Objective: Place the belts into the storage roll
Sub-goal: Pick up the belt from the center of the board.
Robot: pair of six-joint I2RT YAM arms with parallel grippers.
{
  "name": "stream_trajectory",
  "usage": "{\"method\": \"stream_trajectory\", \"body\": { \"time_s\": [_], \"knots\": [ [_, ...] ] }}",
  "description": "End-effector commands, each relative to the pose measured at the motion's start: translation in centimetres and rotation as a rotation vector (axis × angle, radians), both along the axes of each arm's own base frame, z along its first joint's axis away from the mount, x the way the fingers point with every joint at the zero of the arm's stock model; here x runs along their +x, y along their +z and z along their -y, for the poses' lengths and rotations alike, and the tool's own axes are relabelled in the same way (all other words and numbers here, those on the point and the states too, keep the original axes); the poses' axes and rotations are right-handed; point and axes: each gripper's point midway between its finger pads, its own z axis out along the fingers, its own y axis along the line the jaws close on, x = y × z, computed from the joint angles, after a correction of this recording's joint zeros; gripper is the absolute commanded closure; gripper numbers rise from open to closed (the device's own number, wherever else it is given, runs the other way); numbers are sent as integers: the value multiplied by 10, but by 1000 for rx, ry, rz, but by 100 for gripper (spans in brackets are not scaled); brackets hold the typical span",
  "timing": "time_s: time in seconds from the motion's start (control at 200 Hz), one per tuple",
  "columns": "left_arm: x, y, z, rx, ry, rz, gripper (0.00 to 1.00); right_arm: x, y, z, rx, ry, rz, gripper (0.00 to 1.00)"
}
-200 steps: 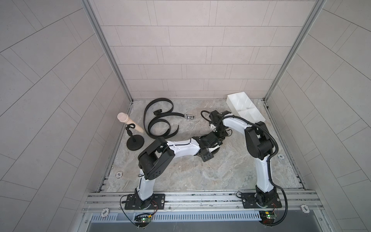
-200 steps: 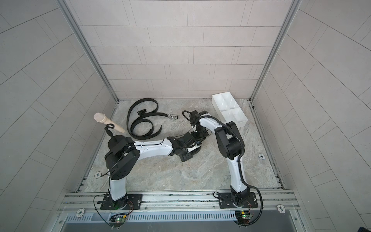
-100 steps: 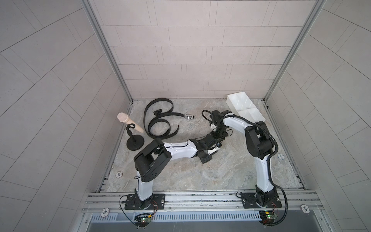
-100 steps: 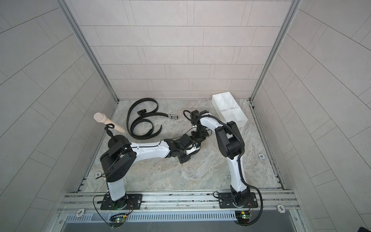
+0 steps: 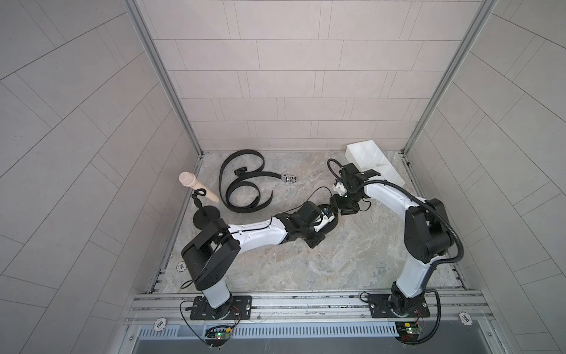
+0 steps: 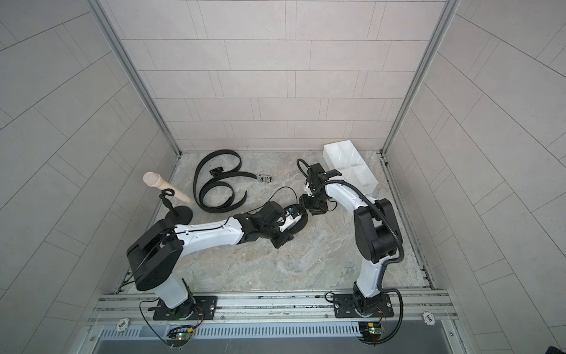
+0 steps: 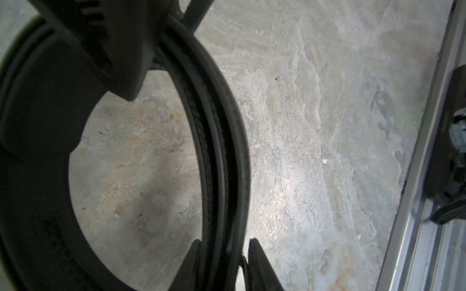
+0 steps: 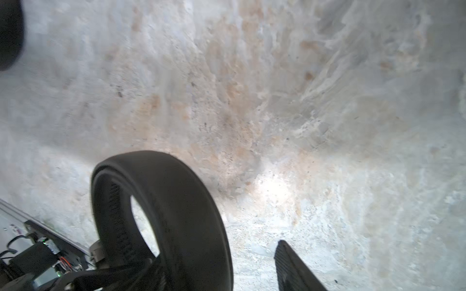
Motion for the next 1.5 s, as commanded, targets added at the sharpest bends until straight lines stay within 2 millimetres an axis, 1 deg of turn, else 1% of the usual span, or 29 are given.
{"method": "stream_trajectory", "body": {
  "time_s": [0.0, 0.12, 0.285, 0.411, 0.511, 0.636, 0.746, 0.821, 0.921, 1.026, 1.096, 1.217, 1.337, 1.367, 1.427, 1.492],
  "knots": [
    [12, 11, 8, -102, 80, -16, 100, -4, 8, -4, 76, -108, 19, 34],
    [15, 9, 13, -134, 101, -24, 100, -10, 13, -8, 111, -146, 50, 30],
    [19, 18, 18, -191, 126, -16, 100, -25, 4, -14, 139, -185, 71, 28],
    [20, 25, 20, -233, 144, -18, 100, -28, 3, -25, 212, -228, 132, 26],
    [21, 30, 22, -259, 163, -24, 100, -28, 8, -33, 269, -264, 179, 25],
    [26, 37, 24, -296, 190, -18, 100, -30, 20, -39, 319, -296, 242, 25],
    [27, 47, 28, -341, 201, -19, 100, -36, 19, -41, 326, -309, 253, 25],
    [27, 53, 30, -367, 200, -21, 100, -37, 17, -45, 354, -315, 254, 28],
    [24, 55, 30, -379, 187, -23, 100, -39, 16, -51, 377, -299, 238, 35],
    [19, 54, 27, -371, 169, -23, 100, -41, 15, -52, 363, -267, 233, 43],
    [16, 52, 25, -364, 157, -25, 100, -42, 13, -53, 358, -244, 217, 44],
    [9, 54, 24, -368, 130, -29, 100, -42, 10, -62, 389, -218, 188, 45],
    [9, 52, 22, -361, 130, -25, 100, -39, 12, -67, 412, -222, 187, 50],
    [9, 53, 22, -364, 128, -27, 100, -38, 12, -68, 416, -221, 187, 53],
    [9, 51, 23, -361, 128, -29, 100, -38, 15, -72, 426, -214, 185, 64],
    [10, 50, 23, -356, 135, -30, 100, -38, 16, -74, 426, -216, 182, 72]
  ]
}}
